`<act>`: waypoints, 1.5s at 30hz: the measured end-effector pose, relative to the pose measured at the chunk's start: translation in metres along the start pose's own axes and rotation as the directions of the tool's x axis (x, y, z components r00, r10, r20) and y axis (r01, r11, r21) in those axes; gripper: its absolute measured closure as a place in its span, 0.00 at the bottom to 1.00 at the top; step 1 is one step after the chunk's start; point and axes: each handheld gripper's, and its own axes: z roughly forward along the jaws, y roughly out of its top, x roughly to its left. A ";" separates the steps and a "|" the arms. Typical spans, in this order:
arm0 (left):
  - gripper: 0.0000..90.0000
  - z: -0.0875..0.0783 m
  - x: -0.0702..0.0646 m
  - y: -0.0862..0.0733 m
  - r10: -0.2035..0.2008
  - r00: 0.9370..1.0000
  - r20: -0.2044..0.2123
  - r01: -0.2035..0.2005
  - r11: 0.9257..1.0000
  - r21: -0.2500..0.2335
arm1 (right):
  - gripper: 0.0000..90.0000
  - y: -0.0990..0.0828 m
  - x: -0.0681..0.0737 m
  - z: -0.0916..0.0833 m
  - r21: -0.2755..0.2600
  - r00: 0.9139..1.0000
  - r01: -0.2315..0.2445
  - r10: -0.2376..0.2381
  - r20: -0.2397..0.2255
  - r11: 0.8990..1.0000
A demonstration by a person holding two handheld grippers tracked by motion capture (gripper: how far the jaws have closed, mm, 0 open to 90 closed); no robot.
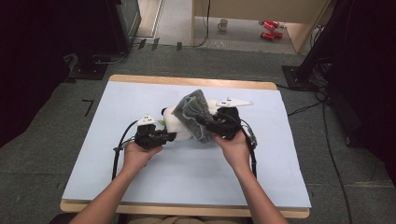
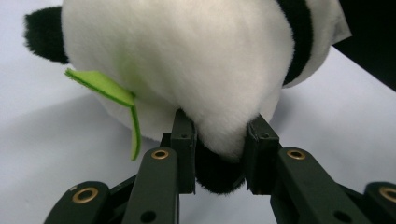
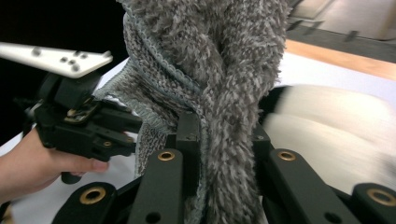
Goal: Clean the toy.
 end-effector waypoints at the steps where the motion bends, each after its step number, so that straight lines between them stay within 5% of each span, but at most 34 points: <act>1: 0.78 -0.002 -0.001 0.000 -0.005 1.000 0.005 0.005 1.000 0.002 | 0.83 0.000 0.006 0.006 0.008 1.000 0.015 -0.015 -0.014 1.000; 10: 0.77 -0.020 -0.013 -0.007 -0.023 0.999 -0.025 0.023 0.999 0.022 | 0.82 -0.016 0.041 0.054 0.113 0.992 0.098 -0.088 -0.090 0.989; 16: 0.77 -0.016 -0.009 -0.013 -0.041 0.999 -0.036 0.042 0.999 0.032 | 0.83 -0.023 0.036 0.068 0.145 0.983 0.180 -0.174 -0.053 0.973; 24: 0.77 -0.018 0.002 -0.009 -0.080 0.997 -0.023 0.081 0.996 0.035 | 0.83 -0.021 0.024 0.058 0.175 0.975 0.208 -0.218 0.043 0.962; 30: 0.77 -0.017 0.008 -0.007 -0.083 0.997 -0.001 0.083 0.996 0.035 | 0.84 -0.018 0.002 0.044 0.164 0.989 0.130 -0.140 0.050 0.978; 45: 0.77 -0.016 0.016 -0.001 -0.095 0.995 0.013 0.094 0.995 0.040 | 0.84 -0.014 -0.038 0.008 0.094 0.992 0.017 -0.028 0.124 0.995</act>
